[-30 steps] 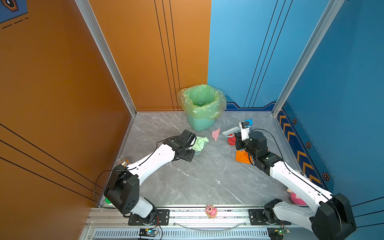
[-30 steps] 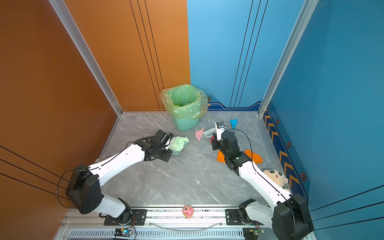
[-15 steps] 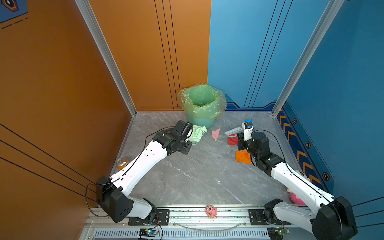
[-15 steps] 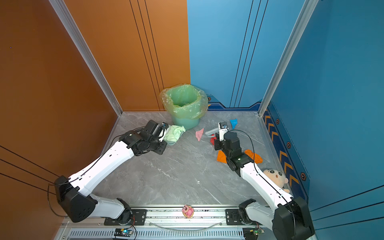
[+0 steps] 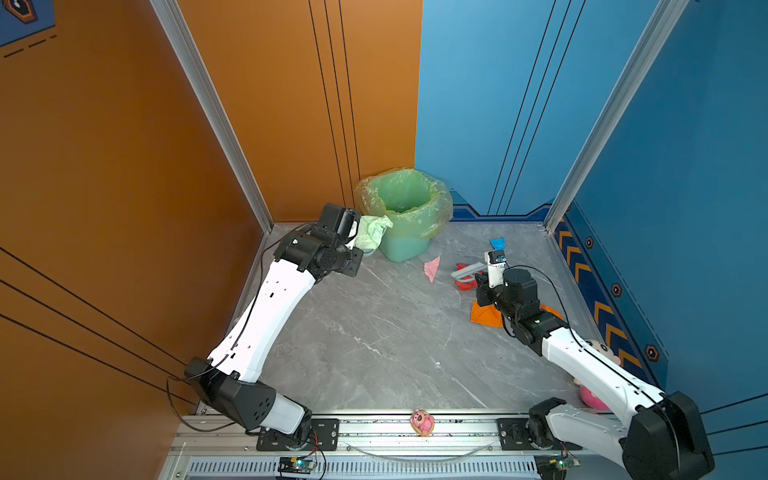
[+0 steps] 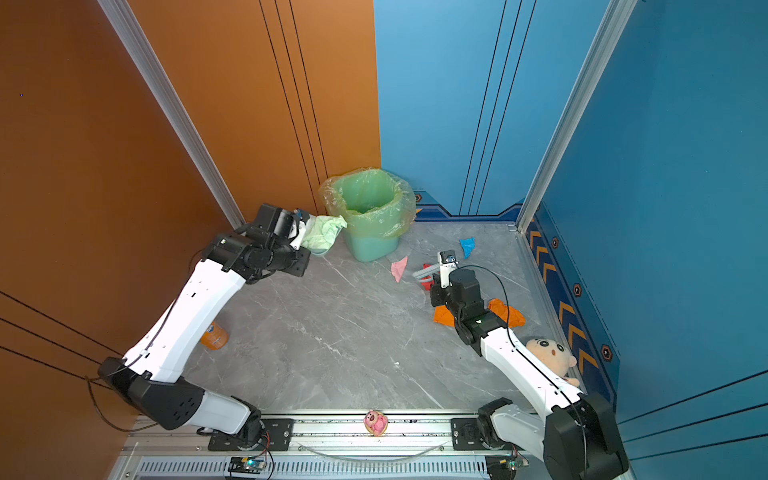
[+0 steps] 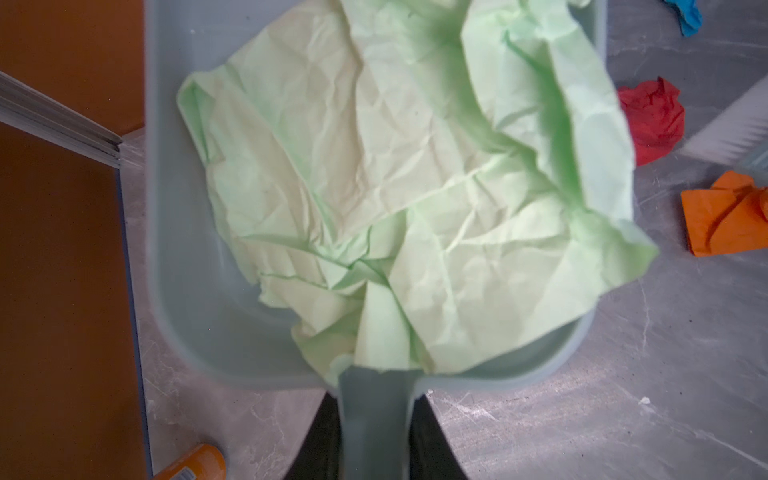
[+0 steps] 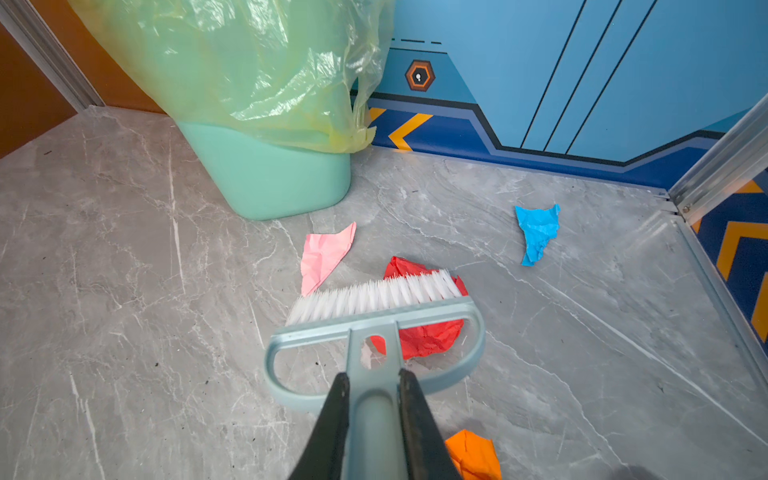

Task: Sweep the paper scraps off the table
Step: 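Lift the dustpan toward the bin while right moves brush to red scrap, then raise the dustpan over the bin rim with the left gripper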

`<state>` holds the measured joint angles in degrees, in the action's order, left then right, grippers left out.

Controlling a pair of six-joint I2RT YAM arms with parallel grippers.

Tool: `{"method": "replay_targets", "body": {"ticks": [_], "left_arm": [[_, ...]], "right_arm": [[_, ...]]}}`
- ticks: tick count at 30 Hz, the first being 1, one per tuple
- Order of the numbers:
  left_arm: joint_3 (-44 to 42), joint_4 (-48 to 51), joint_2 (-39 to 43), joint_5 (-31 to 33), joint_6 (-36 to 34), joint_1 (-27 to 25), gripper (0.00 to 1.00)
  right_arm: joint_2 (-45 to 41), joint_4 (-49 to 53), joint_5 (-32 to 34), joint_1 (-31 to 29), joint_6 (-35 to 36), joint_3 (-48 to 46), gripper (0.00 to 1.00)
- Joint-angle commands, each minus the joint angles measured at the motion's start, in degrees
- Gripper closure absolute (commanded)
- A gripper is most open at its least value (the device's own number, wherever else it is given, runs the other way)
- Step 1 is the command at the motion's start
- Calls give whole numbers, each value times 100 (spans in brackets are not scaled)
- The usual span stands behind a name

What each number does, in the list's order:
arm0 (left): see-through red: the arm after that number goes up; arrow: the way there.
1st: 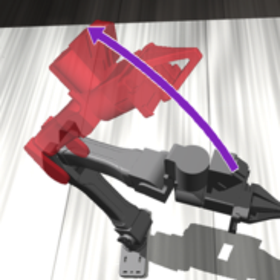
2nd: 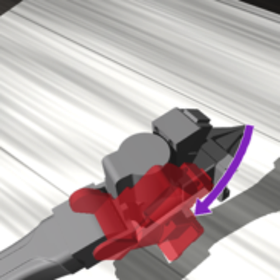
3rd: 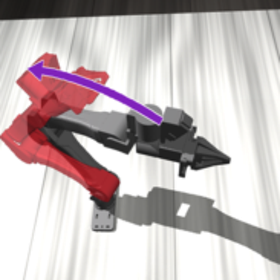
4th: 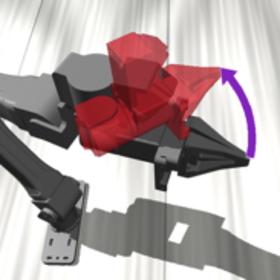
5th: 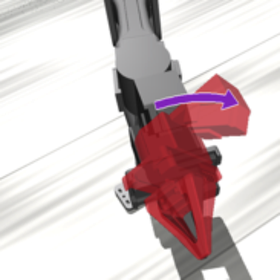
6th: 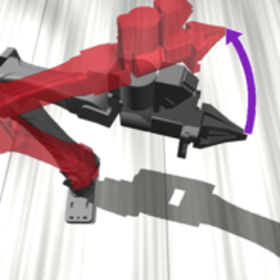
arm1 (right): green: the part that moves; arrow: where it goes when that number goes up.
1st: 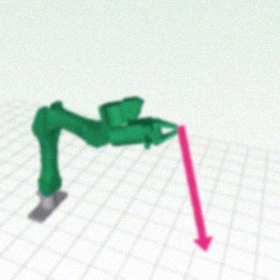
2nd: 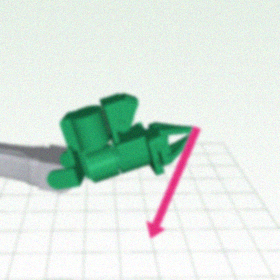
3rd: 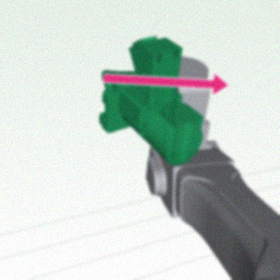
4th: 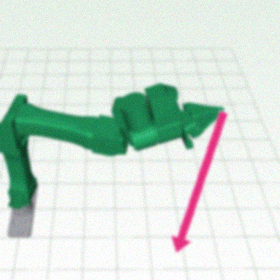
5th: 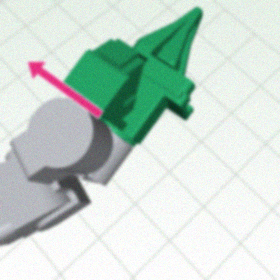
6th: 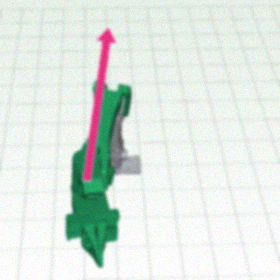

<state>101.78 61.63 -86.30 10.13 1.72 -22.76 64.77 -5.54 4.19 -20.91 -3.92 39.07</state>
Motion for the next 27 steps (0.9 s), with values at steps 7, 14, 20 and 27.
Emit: {"method": "replay_targets", "body": {"ticks": [7, 14, 20, 27], "left_arm": [[1635, 371, -1122, 104, -290, 338, 100], [3279, 447, -2213, 119, -417, 387, 100], [4390, 500, -2896, 141, -418, 417, 100], [4991, 479, -3387, 407, -354, 398, 100]], "right_arm": [[108, -312, -237, 177, -116, -129, 100], [278, -463, -348, 222, -203, -185, 100], [308, -550, -423, 226, -344, -362, 100], [154, -527, -410, 225, -432, -530, 100]]}}
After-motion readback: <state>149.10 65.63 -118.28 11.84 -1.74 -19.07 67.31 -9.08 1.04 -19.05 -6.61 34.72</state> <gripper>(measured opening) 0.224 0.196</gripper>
